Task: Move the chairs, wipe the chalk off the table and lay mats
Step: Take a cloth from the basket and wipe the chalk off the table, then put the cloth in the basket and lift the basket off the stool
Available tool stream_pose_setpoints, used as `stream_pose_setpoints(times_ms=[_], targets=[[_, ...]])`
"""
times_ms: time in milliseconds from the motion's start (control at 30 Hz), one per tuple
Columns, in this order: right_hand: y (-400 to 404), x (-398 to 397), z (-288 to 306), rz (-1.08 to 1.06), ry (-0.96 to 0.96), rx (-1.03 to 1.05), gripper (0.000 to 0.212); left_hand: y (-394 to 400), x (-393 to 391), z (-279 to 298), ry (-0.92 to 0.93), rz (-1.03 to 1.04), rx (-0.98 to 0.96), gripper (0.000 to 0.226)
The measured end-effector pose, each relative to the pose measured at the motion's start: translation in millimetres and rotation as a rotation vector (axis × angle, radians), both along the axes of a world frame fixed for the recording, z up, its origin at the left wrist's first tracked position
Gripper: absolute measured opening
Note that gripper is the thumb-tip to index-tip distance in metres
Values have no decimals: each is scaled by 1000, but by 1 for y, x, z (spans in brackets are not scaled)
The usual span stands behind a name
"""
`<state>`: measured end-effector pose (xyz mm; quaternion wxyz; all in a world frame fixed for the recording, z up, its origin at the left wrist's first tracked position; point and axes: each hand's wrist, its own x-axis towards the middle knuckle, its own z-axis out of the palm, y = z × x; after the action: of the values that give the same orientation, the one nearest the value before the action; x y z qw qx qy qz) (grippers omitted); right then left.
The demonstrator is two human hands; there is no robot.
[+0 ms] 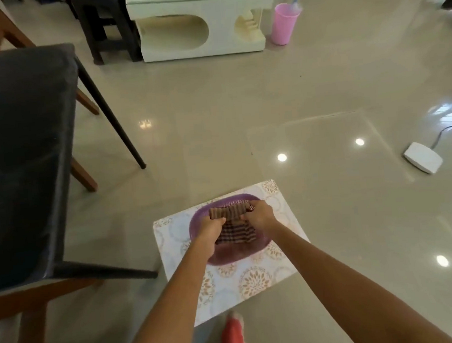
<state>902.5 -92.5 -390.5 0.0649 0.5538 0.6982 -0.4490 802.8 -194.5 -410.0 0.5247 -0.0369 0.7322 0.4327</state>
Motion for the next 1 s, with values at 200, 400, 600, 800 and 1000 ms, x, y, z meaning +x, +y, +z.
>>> stream_pose_setpoints(times_ms=[200,400,600,800,1000], targets=[[24,6,9,135,11,-27,21,11,9,15,-21,31,-88,23],[66,29,55,177,114,-33,24,25,42,54,17,98,-87,34],[118,58,88,369,156,-66,27,48,100,77,79,355,-122,49],[148,65,103,606,131,18,6,70,145,92,151,803,-32,43],[147,33,92,822,213,10,13,76,161,87,251,1043,24,46]])
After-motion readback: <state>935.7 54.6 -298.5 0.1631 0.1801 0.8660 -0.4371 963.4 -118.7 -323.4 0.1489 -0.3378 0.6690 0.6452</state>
